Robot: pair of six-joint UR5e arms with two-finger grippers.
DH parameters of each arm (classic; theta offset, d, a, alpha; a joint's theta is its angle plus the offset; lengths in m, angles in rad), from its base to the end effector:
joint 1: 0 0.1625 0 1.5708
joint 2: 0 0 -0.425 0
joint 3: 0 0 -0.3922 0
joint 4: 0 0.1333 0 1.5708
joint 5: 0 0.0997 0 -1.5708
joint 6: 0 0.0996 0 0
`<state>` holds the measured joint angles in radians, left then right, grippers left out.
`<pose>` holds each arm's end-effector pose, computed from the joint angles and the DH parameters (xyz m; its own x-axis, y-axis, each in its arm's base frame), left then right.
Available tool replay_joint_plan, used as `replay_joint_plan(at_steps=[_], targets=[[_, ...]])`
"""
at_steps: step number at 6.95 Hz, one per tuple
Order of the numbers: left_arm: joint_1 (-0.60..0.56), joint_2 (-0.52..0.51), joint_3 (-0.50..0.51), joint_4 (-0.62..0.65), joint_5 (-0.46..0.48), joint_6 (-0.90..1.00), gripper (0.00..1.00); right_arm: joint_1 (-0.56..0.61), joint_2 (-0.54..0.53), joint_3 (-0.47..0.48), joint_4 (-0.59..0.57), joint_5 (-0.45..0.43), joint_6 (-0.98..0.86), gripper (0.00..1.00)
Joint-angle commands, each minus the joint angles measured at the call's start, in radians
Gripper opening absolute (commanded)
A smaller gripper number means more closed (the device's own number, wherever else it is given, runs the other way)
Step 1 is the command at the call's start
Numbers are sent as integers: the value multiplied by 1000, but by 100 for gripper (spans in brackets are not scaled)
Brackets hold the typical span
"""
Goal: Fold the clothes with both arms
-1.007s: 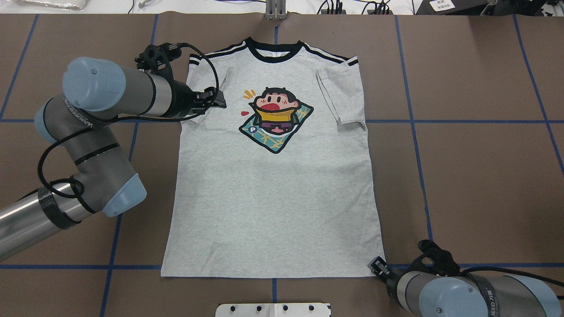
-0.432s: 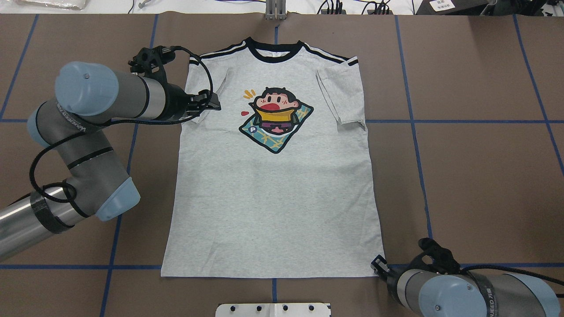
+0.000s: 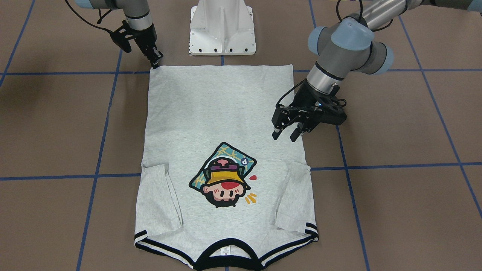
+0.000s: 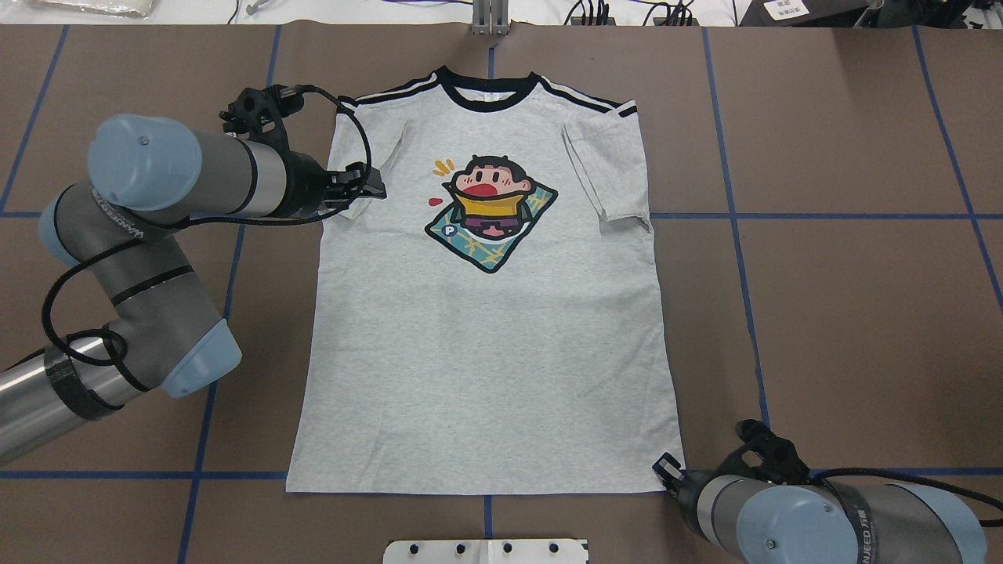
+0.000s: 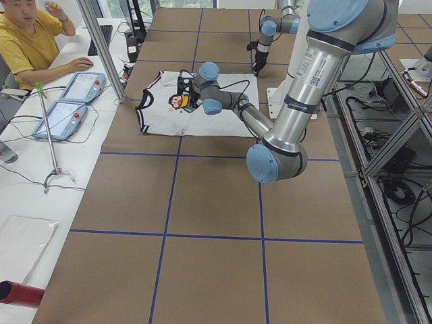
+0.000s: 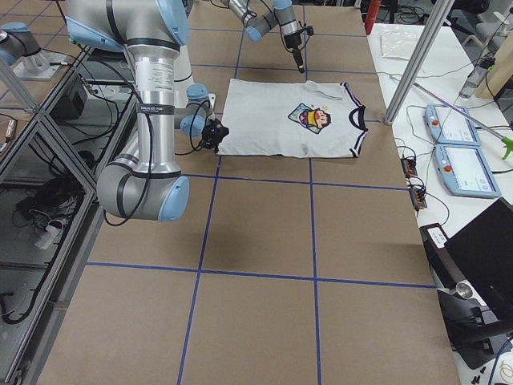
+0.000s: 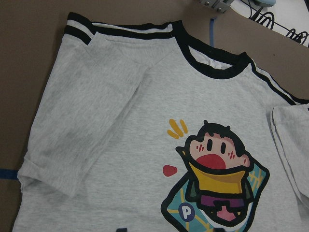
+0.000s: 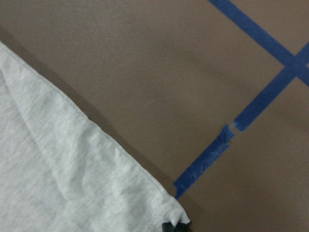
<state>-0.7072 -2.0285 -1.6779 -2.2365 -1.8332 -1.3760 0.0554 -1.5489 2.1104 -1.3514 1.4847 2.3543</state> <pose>0.4190 -0.4995 0.2719 0.3344 -0.0399 -0.9416 0.3841 0.9181 0.0975 -0.4734 -0.1683 0.3789 0.4208 0.7276 0.5418 -0.5824 0.6746 -0.4535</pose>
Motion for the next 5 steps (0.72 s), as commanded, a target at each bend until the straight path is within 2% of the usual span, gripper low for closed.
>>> replay_joint_plan(at_steps=[1, 2, 3, 4, 5], targets=[[3, 17, -19, 5, -12, -6, 67, 38, 1, 14, 1, 17, -4, 0], [41, 84, -73, 5, -24, -90, 67, 47, 0, 40, 1, 23, -4, 0], [120, 176, -211, 30, -62, -180, 67, 50, -4, 61, 1, 23, -4, 0], [237, 219, -314, 97, -63, -325, 67, 52, -2, 69, 1, 32, -4, 0], [332, 218, -366, 226, -52, -442, 64, 50, -2, 69, 1, 46, -4, 0]])
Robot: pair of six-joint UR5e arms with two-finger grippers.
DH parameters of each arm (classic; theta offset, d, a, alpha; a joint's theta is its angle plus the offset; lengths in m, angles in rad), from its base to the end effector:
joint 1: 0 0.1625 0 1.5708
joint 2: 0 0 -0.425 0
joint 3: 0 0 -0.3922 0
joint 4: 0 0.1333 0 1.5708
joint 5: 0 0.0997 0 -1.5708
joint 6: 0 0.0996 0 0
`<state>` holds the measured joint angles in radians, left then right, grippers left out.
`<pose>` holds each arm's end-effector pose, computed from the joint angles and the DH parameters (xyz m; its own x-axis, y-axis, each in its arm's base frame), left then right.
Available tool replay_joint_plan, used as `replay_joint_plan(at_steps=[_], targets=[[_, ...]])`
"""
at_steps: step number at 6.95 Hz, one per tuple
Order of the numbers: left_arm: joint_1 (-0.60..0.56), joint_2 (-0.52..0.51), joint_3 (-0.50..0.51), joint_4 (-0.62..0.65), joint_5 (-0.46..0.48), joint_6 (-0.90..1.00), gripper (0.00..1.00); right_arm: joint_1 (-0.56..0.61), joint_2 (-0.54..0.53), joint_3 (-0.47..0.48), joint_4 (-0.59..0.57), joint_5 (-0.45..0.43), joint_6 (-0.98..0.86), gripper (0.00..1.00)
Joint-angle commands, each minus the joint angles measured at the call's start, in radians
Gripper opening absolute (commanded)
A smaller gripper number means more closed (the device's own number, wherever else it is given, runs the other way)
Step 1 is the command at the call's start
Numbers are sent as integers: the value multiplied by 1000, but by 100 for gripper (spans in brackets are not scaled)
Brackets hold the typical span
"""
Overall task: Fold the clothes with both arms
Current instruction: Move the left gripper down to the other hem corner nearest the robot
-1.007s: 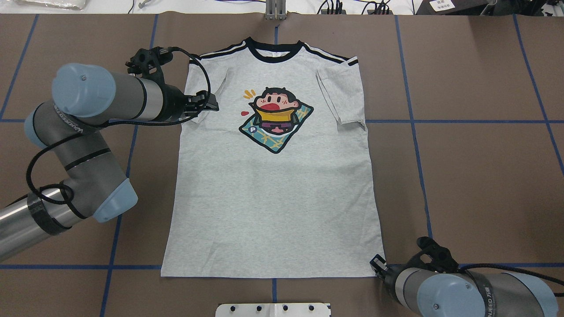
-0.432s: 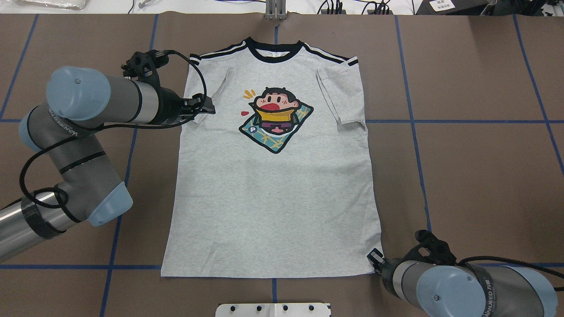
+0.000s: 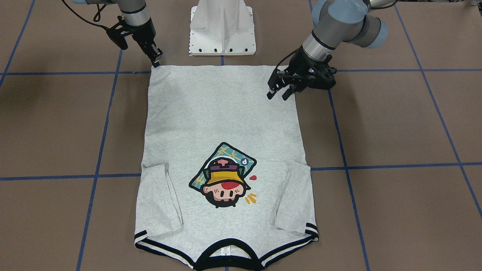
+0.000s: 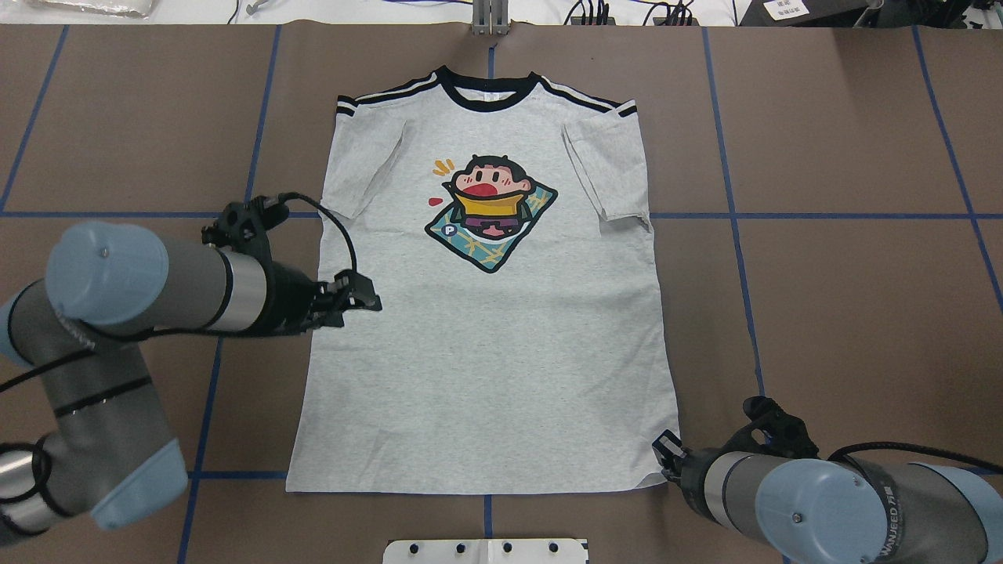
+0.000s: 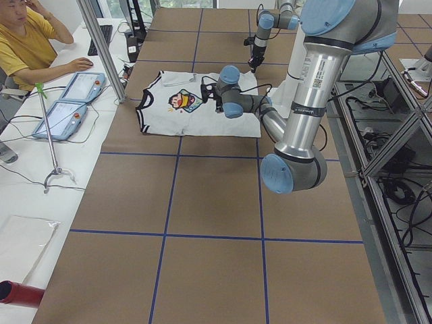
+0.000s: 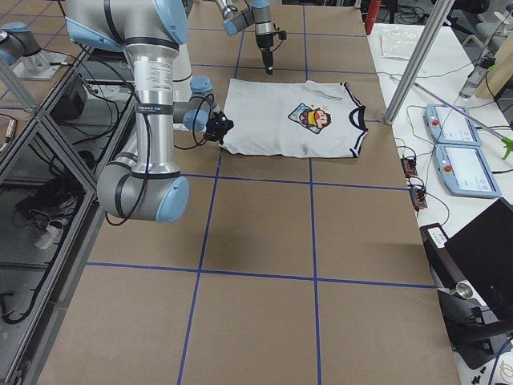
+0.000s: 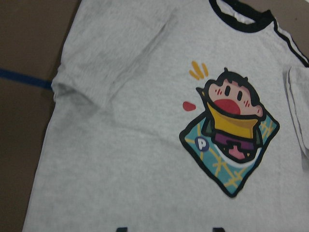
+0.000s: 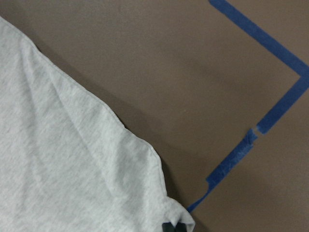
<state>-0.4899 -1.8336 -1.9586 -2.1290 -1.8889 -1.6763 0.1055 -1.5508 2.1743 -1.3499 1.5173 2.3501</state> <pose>0.4340 -0.3472 0.2756 0.2909 -0.2685 -0.9183 0.2207 0.9528 -0.2086 -0.4503 -0.1871 0.3499 0.3680 0.7447 0.5568 -0.5673 0.6543 -0.5001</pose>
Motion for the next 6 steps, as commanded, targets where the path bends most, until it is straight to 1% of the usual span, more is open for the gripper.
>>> replay_joint_plan(at_steps=[1, 2, 3, 4, 5, 6], targets=[[185, 40, -94, 176, 66, -149, 65, 0, 1, 5, 2, 14, 0, 0], [253, 94, -92, 185, 159, -149, 65, 0, 1, 7, 2, 14, 0, 0], [263, 127, -92, 187, 168, -149, 65, 9, 1, 7, 2, 14, 0, 0], [263, 132, -91, 201, 169, -149, 65, 11, 0, 12, 2, 14, -2, 0], [266, 128, -91, 277, 172, -148, 65, 11, 1, 12, 2, 14, -3, 0], [272, 131, -88, 287, 172, -148, 65, 11, 1, 10, 2, 14, -3, 0]])
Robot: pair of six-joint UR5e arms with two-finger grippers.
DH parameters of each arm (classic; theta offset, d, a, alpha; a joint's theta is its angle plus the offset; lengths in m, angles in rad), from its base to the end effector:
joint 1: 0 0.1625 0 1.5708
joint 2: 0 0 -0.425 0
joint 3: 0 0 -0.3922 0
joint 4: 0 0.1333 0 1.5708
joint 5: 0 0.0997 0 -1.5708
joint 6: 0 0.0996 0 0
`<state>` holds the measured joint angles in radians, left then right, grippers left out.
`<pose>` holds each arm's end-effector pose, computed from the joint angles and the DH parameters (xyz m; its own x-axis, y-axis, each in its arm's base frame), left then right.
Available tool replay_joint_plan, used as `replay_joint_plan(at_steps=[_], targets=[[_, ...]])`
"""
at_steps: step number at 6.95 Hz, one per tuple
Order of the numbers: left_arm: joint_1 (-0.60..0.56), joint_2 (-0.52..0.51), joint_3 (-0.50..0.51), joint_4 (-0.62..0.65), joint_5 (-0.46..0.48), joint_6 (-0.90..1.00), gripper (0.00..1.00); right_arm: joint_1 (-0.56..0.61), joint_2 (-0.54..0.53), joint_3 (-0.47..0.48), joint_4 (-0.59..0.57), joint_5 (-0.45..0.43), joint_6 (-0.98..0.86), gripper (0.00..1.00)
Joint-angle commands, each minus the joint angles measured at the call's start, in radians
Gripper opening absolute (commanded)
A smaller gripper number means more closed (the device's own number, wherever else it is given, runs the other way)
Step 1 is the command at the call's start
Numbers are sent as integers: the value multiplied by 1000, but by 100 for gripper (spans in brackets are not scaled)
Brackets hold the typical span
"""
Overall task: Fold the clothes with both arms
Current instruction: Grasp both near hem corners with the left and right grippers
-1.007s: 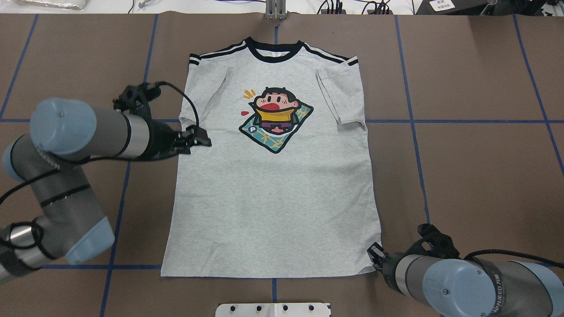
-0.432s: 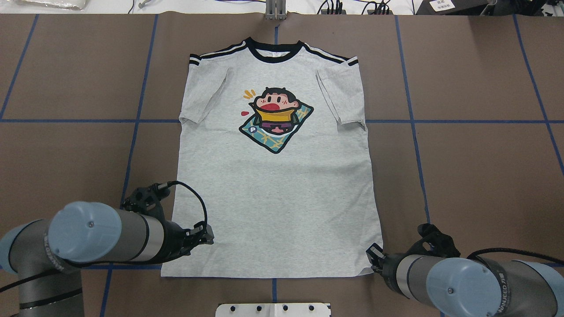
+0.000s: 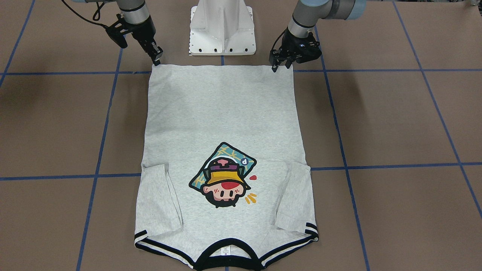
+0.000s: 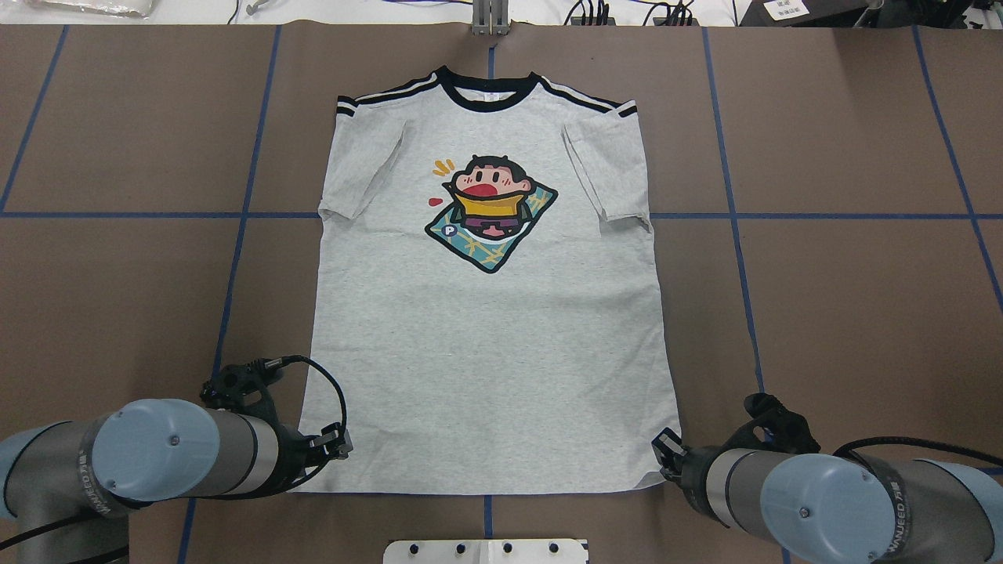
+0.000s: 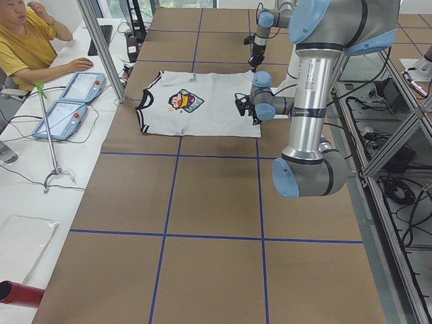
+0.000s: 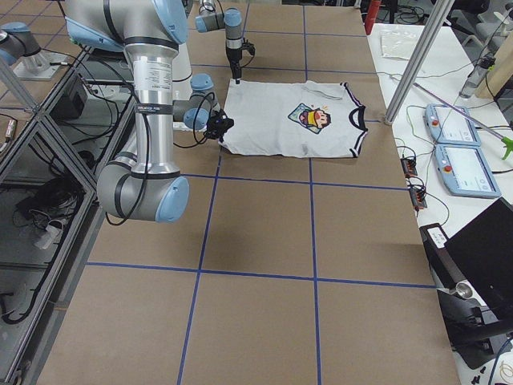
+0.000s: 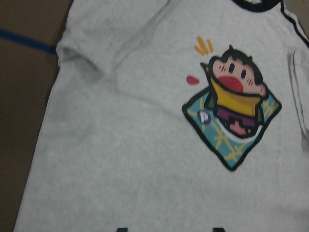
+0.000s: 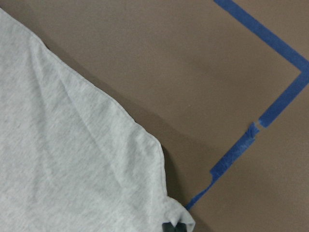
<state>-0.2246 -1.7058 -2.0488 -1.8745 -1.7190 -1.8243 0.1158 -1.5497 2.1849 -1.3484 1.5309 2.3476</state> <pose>0.4774 -0.2307 0.3388 0.5476 -0.3795 -0.7457 0.2514 0.9247 -0.2860 -0.4462 -0.1901 0.3444 0.3615 0.7472 0.5576 -0.5593 0.6523 -0.5115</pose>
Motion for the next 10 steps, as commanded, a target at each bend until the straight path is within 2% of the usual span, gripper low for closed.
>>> replay_joint_plan(at_steps=[1, 2, 6, 8, 10], targets=[[13, 5, 2, 50, 2, 0, 65, -1, 0, 1, 0, 0, -8, 0], [14, -3, -2, 95, 2, 0, 64, -1, 0, 1, 0, 0, -10, 0], [27, 8, 1, 101, -5, 0, 65, 1, 0, 1, 0, 0, -11, 0], [31, 8, -1, 103, -11, -1, 57, 1, 2, 1, 0, 0, -11, 0], [31, 8, -2, 117, -11, -1, 54, 1, 2, 1, 0, 0, -11, 0]])
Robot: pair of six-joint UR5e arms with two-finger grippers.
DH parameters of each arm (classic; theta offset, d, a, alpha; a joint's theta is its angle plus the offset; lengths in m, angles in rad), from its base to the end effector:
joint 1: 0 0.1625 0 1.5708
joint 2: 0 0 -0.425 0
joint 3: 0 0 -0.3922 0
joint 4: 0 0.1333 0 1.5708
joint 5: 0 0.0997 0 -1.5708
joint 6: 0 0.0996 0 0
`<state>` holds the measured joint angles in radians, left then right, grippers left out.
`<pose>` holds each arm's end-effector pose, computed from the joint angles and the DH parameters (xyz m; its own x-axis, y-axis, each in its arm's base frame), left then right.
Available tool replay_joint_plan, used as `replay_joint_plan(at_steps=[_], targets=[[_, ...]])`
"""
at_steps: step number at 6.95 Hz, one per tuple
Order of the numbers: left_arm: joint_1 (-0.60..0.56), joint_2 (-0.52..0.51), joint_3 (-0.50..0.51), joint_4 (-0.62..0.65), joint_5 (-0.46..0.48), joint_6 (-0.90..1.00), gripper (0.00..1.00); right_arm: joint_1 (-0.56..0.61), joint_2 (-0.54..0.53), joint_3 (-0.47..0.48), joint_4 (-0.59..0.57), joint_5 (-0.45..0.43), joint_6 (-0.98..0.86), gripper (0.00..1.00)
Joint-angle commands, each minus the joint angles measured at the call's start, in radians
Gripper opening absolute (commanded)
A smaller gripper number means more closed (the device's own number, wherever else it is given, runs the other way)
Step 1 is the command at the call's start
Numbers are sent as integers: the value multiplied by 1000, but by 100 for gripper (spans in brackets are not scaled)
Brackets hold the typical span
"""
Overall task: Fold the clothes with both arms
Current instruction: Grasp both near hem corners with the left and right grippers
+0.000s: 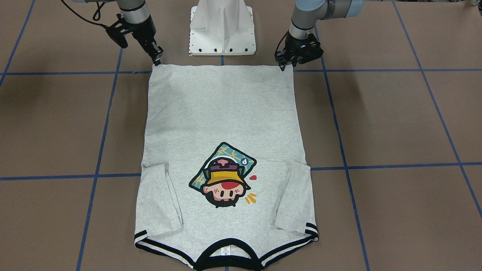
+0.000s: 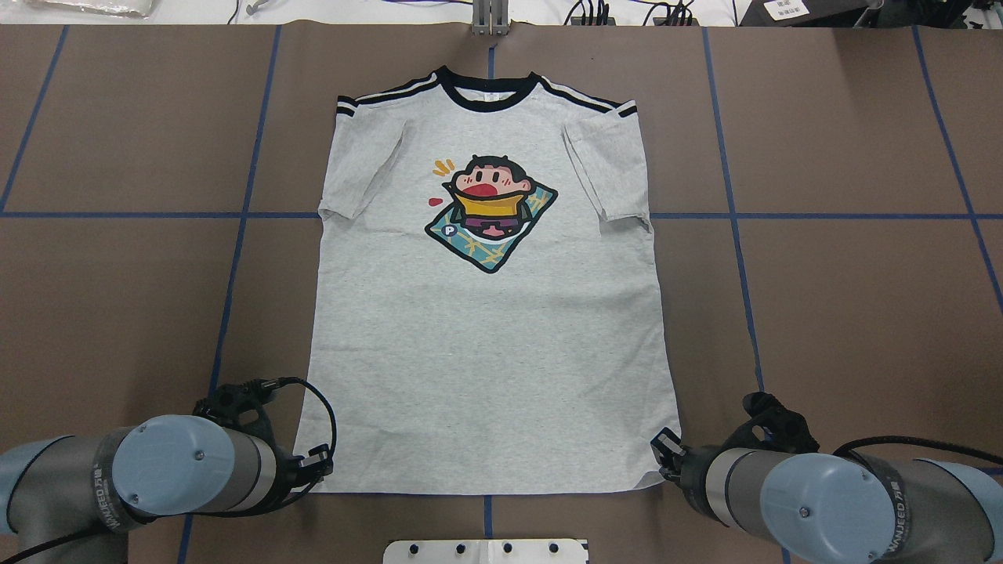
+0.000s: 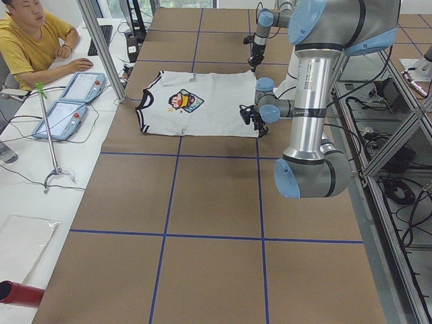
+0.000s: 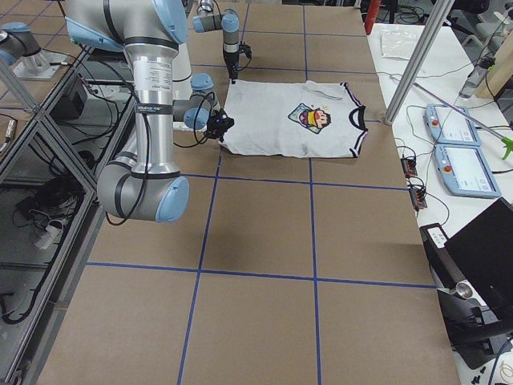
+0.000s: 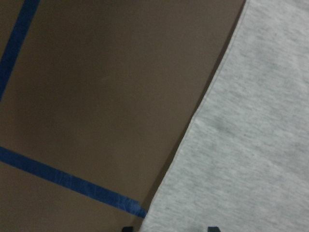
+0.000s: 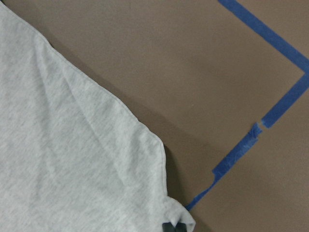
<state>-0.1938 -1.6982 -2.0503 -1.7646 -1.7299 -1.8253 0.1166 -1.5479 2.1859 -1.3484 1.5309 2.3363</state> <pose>0.4839 -0.2147 0.3573 0.6414 -0.3792 -0.6670 0.2480 0.9251 -0.2875 -0.4461 -0.1905 0.3431 0.3657 0.7399 0.5646 -0.5543 0.6605 -0.5065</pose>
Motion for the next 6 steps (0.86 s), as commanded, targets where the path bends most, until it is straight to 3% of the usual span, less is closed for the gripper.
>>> replay_joint_plan(at_steps=[1, 3, 4, 5, 6], targets=[[0, 0, -2, 16, 0, 0, 53, 2, 0, 0, 0, 0, 0, 0], [0, 0, -2, 22, -2, -2, 30, 6, 0, 6, 0, 0, 0, 0], [0, 0, -1, 27, -2, -2, 9, 8, 0, 6, 0, 0, 0, 0], [-1, 0, -4, 28, -2, -2, 0, 8, 0, 6, 0, 0, 0, 0], [0, -1, -29, 48, -3, 1, 0, 11, -1, 8, 0, 0, 0, 0]])
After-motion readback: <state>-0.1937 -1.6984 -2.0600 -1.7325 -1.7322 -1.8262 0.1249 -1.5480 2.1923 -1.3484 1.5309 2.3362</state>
